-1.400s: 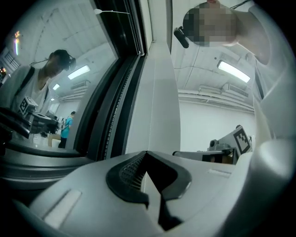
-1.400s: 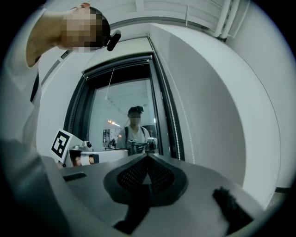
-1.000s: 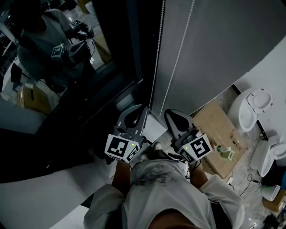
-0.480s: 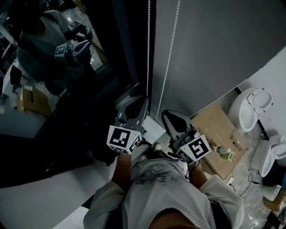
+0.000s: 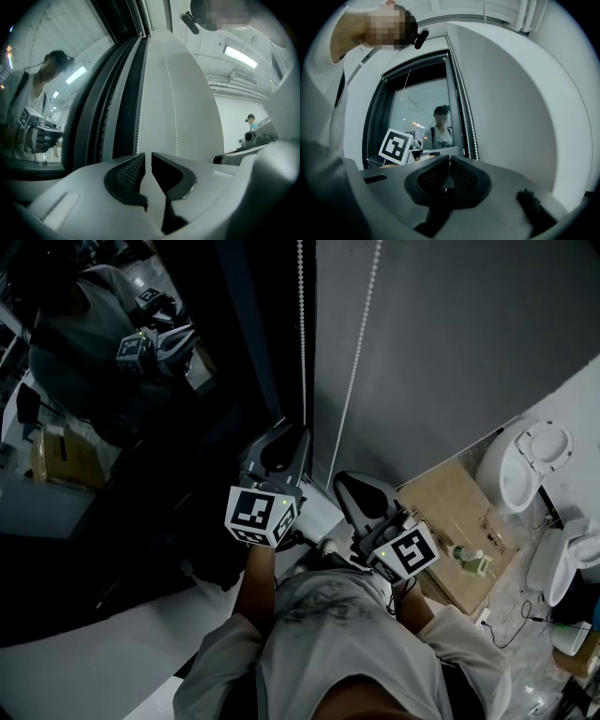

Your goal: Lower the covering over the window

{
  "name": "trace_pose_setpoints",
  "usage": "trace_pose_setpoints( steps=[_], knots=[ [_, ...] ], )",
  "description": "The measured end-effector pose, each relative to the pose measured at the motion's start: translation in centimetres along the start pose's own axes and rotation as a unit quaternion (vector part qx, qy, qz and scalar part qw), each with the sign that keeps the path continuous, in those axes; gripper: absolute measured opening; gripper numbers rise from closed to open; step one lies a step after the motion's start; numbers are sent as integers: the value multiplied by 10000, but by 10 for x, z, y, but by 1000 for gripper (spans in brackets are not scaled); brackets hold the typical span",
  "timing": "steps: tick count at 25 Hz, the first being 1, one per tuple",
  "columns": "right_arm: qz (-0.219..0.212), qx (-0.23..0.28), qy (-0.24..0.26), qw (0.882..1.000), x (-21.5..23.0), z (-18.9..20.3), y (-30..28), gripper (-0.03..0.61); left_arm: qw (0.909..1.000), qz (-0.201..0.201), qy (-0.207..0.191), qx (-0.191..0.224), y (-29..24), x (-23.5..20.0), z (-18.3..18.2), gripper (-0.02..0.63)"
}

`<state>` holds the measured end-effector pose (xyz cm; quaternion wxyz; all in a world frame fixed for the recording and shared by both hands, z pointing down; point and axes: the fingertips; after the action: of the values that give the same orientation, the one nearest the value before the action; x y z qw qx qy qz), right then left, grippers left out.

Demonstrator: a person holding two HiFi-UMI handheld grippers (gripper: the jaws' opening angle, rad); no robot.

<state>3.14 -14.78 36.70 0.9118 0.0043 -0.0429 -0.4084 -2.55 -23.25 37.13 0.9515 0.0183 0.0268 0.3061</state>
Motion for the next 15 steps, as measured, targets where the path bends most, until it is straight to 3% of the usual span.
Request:
trace_pose_setpoints(
  steps=[15],
  knots=[
    [14, 26, 36, 10000, 5, -1, -3, 18, 9998, -62, -160, -143, -31, -12, 8, 98]
  ],
)
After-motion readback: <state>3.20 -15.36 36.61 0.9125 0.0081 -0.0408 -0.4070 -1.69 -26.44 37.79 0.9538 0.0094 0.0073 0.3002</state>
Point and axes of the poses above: the fingertips, and each gripper's own axes: y backward along the fingers, x to its right, z out of its underside, and after that the axes turned 3 degrees about z, right-handed
